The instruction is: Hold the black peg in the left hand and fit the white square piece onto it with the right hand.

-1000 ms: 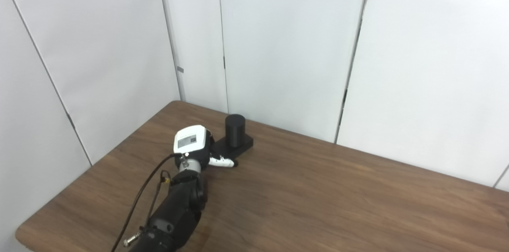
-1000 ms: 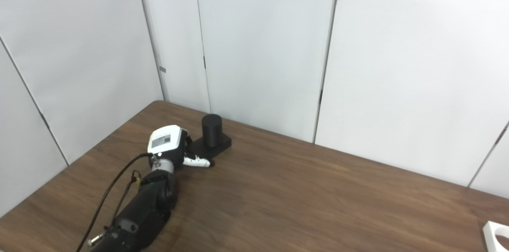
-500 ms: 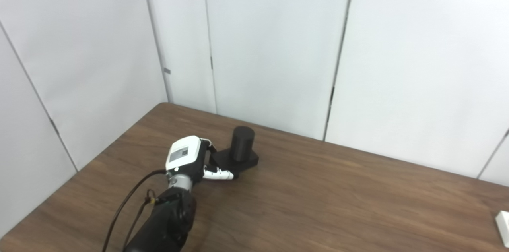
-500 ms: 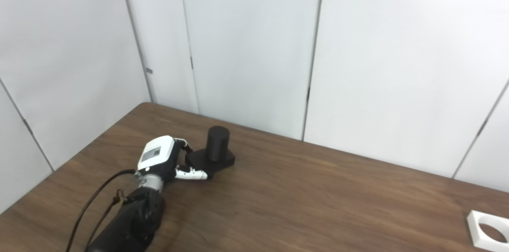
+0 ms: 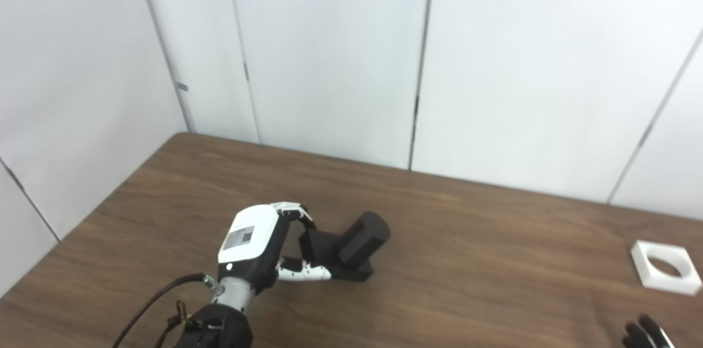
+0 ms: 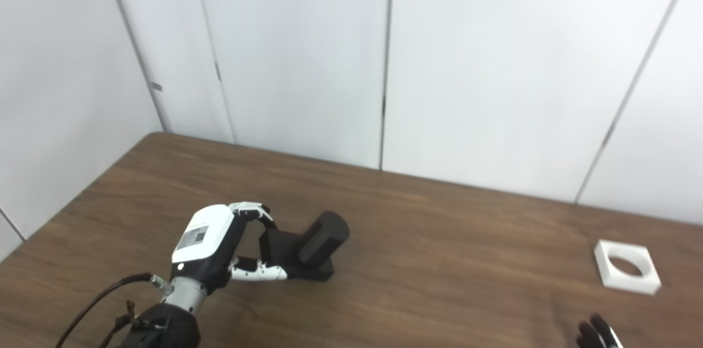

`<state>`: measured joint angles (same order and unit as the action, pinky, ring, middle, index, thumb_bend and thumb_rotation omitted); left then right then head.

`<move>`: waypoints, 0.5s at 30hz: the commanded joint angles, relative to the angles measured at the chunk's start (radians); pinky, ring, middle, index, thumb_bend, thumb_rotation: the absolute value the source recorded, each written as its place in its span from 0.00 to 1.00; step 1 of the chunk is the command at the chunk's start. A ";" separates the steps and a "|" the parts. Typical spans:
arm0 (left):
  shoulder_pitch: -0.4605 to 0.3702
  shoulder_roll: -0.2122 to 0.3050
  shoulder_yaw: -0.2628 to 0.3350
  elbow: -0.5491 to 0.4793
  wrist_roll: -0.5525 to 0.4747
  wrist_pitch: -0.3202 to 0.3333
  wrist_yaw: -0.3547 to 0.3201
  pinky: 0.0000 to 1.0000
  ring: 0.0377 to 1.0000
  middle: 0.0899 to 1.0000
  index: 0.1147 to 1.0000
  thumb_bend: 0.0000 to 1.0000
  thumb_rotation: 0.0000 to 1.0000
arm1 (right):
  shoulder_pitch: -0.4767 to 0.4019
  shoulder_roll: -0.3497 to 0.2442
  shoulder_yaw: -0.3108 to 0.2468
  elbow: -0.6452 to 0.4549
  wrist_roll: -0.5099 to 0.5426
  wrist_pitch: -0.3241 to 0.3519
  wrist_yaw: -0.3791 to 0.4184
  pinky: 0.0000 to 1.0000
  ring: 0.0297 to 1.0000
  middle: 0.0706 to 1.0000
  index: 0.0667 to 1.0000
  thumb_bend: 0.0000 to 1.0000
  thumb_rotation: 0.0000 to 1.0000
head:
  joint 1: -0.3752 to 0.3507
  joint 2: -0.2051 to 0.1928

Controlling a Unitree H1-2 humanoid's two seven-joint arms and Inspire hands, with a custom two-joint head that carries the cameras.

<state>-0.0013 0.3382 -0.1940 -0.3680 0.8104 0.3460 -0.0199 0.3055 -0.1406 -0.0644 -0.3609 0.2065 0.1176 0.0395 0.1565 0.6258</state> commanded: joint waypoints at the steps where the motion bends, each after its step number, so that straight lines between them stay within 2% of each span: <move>1: -0.002 -0.011 -0.010 -0.049 0.026 -0.035 0.003 0.72 0.84 0.77 0.42 0.50 0.06 | 0.001 0.022 0.012 -0.027 -0.008 0.024 0.000 0.89 0.94 0.92 0.92 0.52 1.00 | -0.006 0.009; 4: 0.030 -0.027 -0.039 -0.073 0.042 -0.061 -0.016 0.75 0.83 0.77 0.42 0.50 0.06 | 0.001 0.020 0.017 -0.036 -0.015 0.023 -0.001 0.88 0.94 0.91 0.92 0.48 1.00 | -0.019 0.026; 6: 0.047 -0.036 -0.051 -0.086 0.039 -0.078 -0.032 0.74 0.84 0.78 0.42 0.50 0.06 | 0.001 0.020 0.019 -0.043 -0.015 0.027 -0.003 0.87 0.93 0.90 0.92 0.47 1.00 | -0.026 0.034; 10: 0.084 -0.035 -0.077 -0.084 -0.011 -0.157 -0.061 0.71 0.85 0.79 0.42 0.50 0.06 | 0.000 0.020 0.022 -0.063 -0.004 0.046 -0.003 0.87 0.93 0.91 0.92 0.46 1.00 | -0.053 0.067; 15: 0.133 -0.056 -0.112 -0.060 -0.060 -0.203 -0.107 0.70 0.82 0.77 0.42 0.50 0.05 | -0.005 0.025 0.023 -0.079 0.001 0.070 -0.011 0.84 0.91 0.89 0.91 0.45 1.00 | -0.077 0.094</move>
<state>0.1360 0.2843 -0.2998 -0.4211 0.7613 0.1782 -0.1274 0.3050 -0.1396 -0.0512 -0.4086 0.2036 0.1874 0.0214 0.0798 0.7178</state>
